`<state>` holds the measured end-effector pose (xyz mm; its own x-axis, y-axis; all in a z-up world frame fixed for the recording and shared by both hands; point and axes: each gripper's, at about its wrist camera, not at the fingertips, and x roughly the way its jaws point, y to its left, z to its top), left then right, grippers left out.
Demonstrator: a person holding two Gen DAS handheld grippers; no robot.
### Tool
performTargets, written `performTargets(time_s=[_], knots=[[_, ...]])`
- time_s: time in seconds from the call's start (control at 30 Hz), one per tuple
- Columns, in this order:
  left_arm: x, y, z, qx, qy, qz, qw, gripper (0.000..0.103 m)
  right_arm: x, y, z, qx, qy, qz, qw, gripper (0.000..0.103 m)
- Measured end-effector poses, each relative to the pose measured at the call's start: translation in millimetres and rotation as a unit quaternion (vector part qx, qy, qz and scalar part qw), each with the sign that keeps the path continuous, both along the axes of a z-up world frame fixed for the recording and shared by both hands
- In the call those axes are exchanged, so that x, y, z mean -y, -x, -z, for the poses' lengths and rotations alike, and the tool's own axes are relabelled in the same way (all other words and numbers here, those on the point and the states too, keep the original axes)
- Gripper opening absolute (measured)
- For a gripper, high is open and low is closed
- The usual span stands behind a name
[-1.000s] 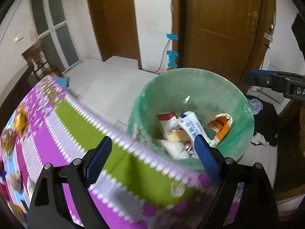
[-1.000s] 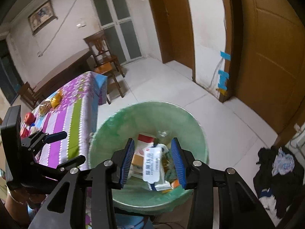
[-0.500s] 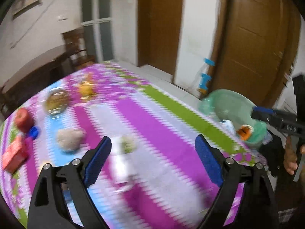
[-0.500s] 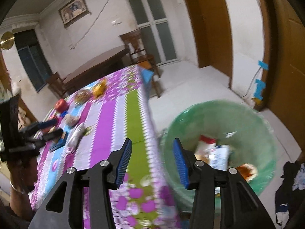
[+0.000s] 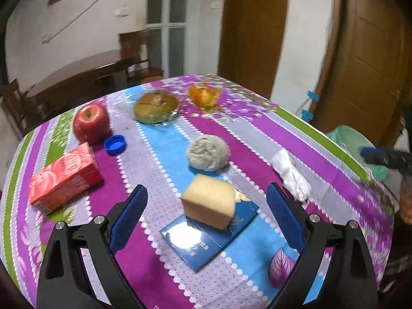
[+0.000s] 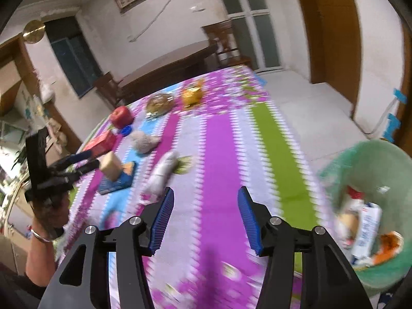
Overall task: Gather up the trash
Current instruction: 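Move both open tools back over the tablecloth, then grasp the blue cigarette pack with the left tool while the right tool grasps the white cloth bundle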
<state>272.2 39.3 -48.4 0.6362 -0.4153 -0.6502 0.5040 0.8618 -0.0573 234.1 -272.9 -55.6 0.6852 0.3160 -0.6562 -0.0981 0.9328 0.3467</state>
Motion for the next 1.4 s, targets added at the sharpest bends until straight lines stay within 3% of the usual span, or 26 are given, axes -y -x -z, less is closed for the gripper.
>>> performTargets(time_s=[0.13, 0.23, 0.47, 0.7, 0.83, 0.93, 0.97, 1.1, 1.17, 1.23, 1.3, 1.4], knots=[[3.5, 7.6, 4.4, 0.016, -0.013, 0.028, 0.9994, 0.09, -35.9, -37.5, 4.0, -0.017, -0.013, -0.023, 1.0, 0.053], [4.6, 16.2, 5.6, 0.031, -0.032, 0.052, 0.9977, 0.096, -61.6, -63.0, 11.6, -0.033, -0.01, -0.04, 0.999, 0.053], [-3.1, 4.8, 13.1, 0.007, -0.04, 0.068, 0.9969, 0.096, -94.1, -97.1, 37.9, -0.062, 0.02, -0.063, 0.996, 0.06], [18.3, -2.6, 48.5, -0.022, -0.136, 0.113, 0.9839, 0.096, -103.1, -107.0, 47.9, -0.062, 0.037, -0.065, 0.995, 0.06], [13.4, -1.9, 49.3, -0.04, -0.122, 0.118, 0.9846, 0.084, -103.9, -100.8, 47.4, -0.062, 0.05, -0.059, 0.995, 0.052], [10.1, -2.2, 48.0, -0.061, -0.092, 0.124, 0.9861, 0.061, -107.1, -91.8, 47.8, -0.056, 0.064, -0.059, 0.995, 0.039], [11.4, -1.8, 48.6, -0.059, -0.093, 0.119, 0.9867, 0.06, -109.1, -89.4, 48.4, -0.055, 0.062, -0.066, 0.994, 0.024], [14.2, 3.4, 46.0, -0.075, -0.098, 0.101, 0.9871, 0.056, -114.6, -77.7, 47.1, -0.047, 0.073, -0.075, 0.993, 0.022], [10.5, 10.0, 36.0, -0.09, -0.074, 0.102, 0.9879, 0.055, -108.9, -69.4, 42.2, -0.036, 0.061, -0.073, 0.995, 0.022], [-1.6, 21.9, 16.7, -0.09, -0.011, 0.108, 0.99, 0.055, -102.1, -62.4, 35.8, -0.025, 0.055, -0.068, 0.996, 0.022], [-16.5, 20.9, 6.9, -0.129, 0.07, 0.106, 0.9835, 0.055, -93.1, -55.1, 27.7, -0.014, 0.044, -0.063, 0.997, 0.022], [-32.2, 17.0, 10.8, -0.187, 0.167, 0.072, 0.9654, 0.054, -82.9, -46.4, 18.1, -0.002, 0.03, -0.056, 0.998, 0.022]])
